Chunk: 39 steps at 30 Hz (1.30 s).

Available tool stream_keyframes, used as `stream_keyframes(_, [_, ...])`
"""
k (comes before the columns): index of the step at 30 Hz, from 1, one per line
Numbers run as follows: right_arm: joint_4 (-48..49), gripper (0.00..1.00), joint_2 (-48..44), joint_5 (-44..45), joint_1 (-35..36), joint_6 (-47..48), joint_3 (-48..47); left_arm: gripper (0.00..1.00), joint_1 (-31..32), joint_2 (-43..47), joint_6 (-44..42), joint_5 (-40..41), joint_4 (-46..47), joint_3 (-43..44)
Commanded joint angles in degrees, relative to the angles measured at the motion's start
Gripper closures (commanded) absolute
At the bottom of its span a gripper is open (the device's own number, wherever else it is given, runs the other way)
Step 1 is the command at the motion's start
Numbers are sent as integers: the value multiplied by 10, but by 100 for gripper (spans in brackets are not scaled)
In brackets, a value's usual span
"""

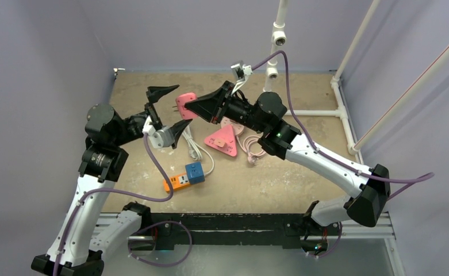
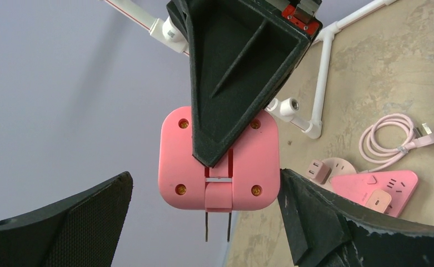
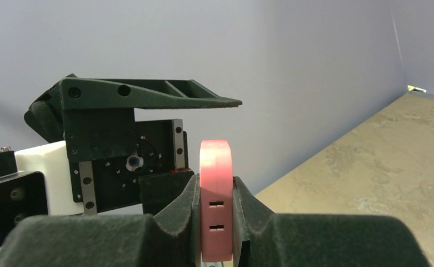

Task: Insert the plug

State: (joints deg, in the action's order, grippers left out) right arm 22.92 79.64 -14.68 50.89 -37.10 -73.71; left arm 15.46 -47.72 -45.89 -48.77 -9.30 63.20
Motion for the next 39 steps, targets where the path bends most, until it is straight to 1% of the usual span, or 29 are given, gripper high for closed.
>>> stream_keyframes(1, [33,100,-6,-5,4,-5,-15,3,2,3,-24,-25,-7,12])
stream_keyframes(3, [31,100,-5,-6,4,-4,-16,14,2,3,-30,-33,-14,13])
stream_keyframes(5, [26,100,-7,-9,4,0,-16,30,2,-1,-38,-36,-30,20])
stream_keyframes(6, [22,100,-9,-10,5,5,-16,36,2,-3,-45,-37,-41,24])
stream_keyframes(8, [11,100,-11,-12,4,12,-18,44,2,-8,-64,-48,-73,35])
stream_keyframes(9, [2,98,-11,-13,4,17,-23,48,2,-10,-66,-56,-81,39])
stream_keyframes(10, [-9,94,-10,-14,4,24,-27,52,2,-12,-67,-66,-89,43])
stream_keyframes(11, [-20,86,-8,-16,4,29,-33,54,2,-15,-69,-77,-99,48])
stream_keyframes(12, [-31,74,-5,-19,4,36,-39,56,2,-18,-70,-87,-107,52])
stream_keyframes(13, [-41,63,-3,-23,4,42,-44,58,2,-20,-76,-94,-118,55])
stream_keyframes(14, [-48,55,1,-30,4,48,-50,58,2,-22,-86,-100,-130,58])
stream_keyframes(15, [-54,51,4,-34,4,53,-54,58,2,-23,-96,-103,-140,59])
stream_keyframes(17, [-59,48,9,-42,4,58,-60,58,2,-24,-119,-106,-163,60])
stream_keyframes(19, [-68,49,18,-54,4,63,-67,59,2,-25,-165,-108,-202,65])
stream_keyframes(21, [-81,53,28,-64,4,73,-77,59,2,-24,-178,-104,-213,66])
stream_keyframes(24, [-107,54,38,-77,4,83,-86,59,2,-21,-211,-97,-234,66])
stream_keyframes(29, [-141,54,36,-80,4,94,-89,59,2,-16,-232,-87,-232,55])
stream_keyframes(35, [-155,49,31,-99,4,99,-75,61,2,-14,-222,-84,-210,50])
stream_keyframes(37, [-151,52,27,-94,4,99,-73,61,2,-14,-220,-85,-210,50])
stream_keyframes(39, [-141,60,24,-89,4,94,-72,61,2,-15,-218,-85,-210,50])
